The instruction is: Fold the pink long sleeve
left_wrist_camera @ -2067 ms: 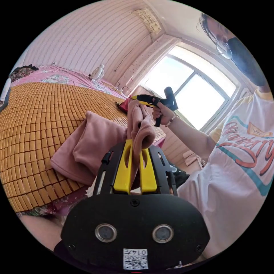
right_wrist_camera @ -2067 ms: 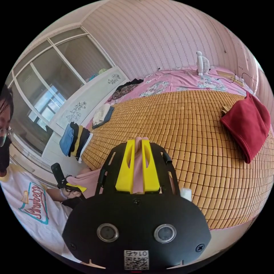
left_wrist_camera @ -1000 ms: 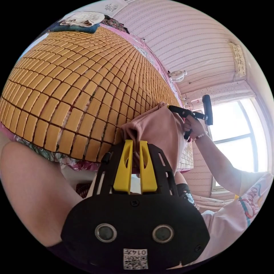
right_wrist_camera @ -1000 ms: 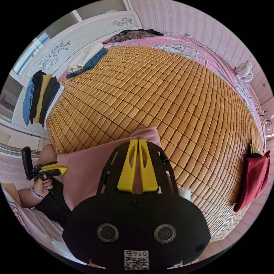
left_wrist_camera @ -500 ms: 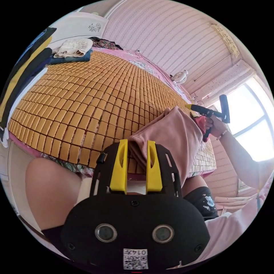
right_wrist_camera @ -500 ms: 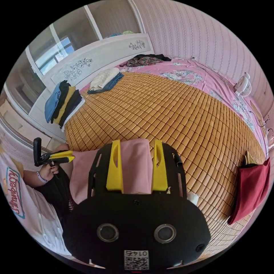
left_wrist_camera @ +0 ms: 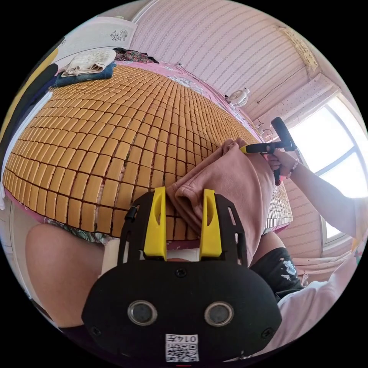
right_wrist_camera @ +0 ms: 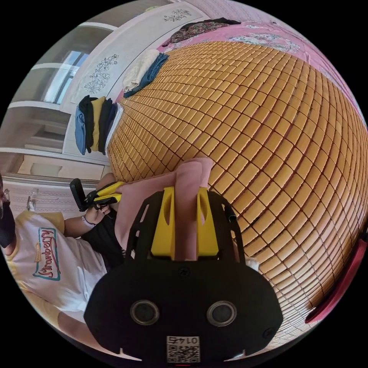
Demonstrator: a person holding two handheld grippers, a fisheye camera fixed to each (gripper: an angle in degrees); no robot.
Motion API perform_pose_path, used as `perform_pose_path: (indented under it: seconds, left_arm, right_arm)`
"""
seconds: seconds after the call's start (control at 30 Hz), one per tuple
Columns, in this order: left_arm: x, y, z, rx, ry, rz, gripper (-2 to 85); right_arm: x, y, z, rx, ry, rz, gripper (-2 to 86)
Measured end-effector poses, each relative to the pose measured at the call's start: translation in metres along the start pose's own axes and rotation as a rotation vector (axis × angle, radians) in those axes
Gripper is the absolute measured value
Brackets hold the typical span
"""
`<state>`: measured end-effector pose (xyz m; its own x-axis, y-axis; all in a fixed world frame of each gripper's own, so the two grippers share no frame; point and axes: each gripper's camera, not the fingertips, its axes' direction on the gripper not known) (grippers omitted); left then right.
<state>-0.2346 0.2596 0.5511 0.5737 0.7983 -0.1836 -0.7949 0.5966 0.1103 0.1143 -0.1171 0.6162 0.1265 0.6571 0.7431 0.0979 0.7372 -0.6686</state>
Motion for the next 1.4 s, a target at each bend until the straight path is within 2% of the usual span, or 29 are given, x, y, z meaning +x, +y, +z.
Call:
perform_pose_path:
  seconds: [0.17,0.33,0.57,0.77,0.87,0.93,1.03,1.13,1.27,1.4]
  left_arm:
    - [0.012,0.010,-0.005,-0.038,-0.039,0.078,8.8]
    - [0.024,0.020,-0.031,-0.040,0.039,0.128,6.3]
    - [0.060,0.042,-0.118,0.176,0.077,0.324,5.5]
    - [0.029,0.015,-0.165,0.437,0.095,0.240,5.3]
    - [-0.004,-0.020,-0.192,0.580,0.034,0.167,5.9]
    - [-0.025,-0.043,-0.206,0.674,-0.066,0.072,7.3]
    - [-0.056,-0.075,-0.220,0.745,-0.108,-0.022,10.8]
    - [-0.068,-0.078,-0.222,0.721,-0.181,-0.048,11.5]
    - [-0.065,-0.035,-0.199,0.636,-0.109,-0.040,10.2]
    - [-0.049,-0.001,-0.179,0.552,-0.051,-0.039,9.9]
  right_arm:
    - [-0.009,0.030,-0.016,0.098,0.029,-0.022,8.1]
    - [-0.013,0.065,-0.044,0.191,-0.054,-0.049,7.8]
    - [-0.044,0.066,-0.091,0.236,-0.076,-0.219,7.2]
    - [-0.107,-0.025,-0.148,0.223,-0.009,-0.514,6.4]
    - [-0.171,-0.114,-0.174,0.175,0.084,-0.723,6.7]
    - [-0.232,-0.210,-0.183,0.118,0.150,-0.810,7.7]
    - [-0.293,-0.326,-0.167,0.215,0.176,-0.683,12.5]
    - [-0.313,-0.381,-0.110,0.201,0.228,-0.460,18.6]
    - [-0.291,-0.343,-0.055,0.223,0.299,-0.446,18.6]
    - [-0.207,-0.223,-0.039,0.168,0.210,-0.342,16.1]
